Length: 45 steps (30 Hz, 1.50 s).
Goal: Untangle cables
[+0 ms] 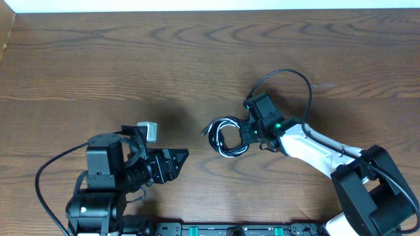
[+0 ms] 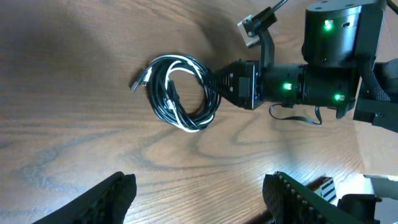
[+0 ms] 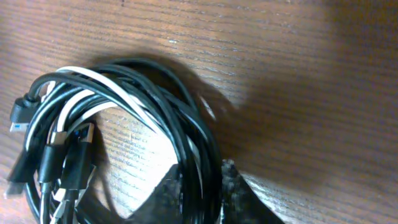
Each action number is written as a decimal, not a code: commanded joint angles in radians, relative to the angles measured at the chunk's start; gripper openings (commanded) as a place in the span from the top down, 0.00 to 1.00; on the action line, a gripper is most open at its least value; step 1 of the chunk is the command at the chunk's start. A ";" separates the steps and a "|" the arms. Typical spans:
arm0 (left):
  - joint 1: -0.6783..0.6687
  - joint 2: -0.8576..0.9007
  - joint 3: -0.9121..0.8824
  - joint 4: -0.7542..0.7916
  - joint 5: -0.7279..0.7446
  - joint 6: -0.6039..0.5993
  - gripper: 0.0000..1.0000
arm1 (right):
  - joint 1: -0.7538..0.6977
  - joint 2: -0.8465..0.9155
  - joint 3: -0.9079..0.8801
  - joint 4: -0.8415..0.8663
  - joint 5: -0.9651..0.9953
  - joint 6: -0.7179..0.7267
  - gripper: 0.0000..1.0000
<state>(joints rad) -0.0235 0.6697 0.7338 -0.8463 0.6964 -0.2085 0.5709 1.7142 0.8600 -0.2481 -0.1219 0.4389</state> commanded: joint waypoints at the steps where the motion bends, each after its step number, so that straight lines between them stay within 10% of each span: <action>1: -0.002 -0.005 0.018 -0.010 -0.010 0.014 0.28 | 0.011 0.006 0.015 -0.001 -0.016 0.002 0.91; 12: -0.002 -0.005 0.018 -0.013 -0.010 0.017 0.29 | 0.013 -0.060 0.061 -0.103 -0.048 -0.006 0.99; 16: -0.002 -0.005 0.013 -0.014 -0.010 0.041 0.61 | 0.013 -0.180 0.157 -0.191 -0.077 -0.071 0.99; 27: -0.002 -0.005 0.007 0.003 -0.009 0.056 0.63 | 0.014 -0.476 0.271 -0.187 -0.223 -0.108 0.99; 39: -0.003 0.004 0.006 0.114 0.164 0.055 0.11 | 0.052 -0.486 0.271 -0.136 -0.352 -0.174 0.99; 45: -0.002 0.024 0.006 0.200 0.147 0.055 0.09 | 0.067 -0.494 0.272 0.023 -0.581 -0.153 0.99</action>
<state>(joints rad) -0.0235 0.6743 0.7334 -0.6746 0.8257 -0.1593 0.6247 1.2369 1.1210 -0.2863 -0.5056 0.2790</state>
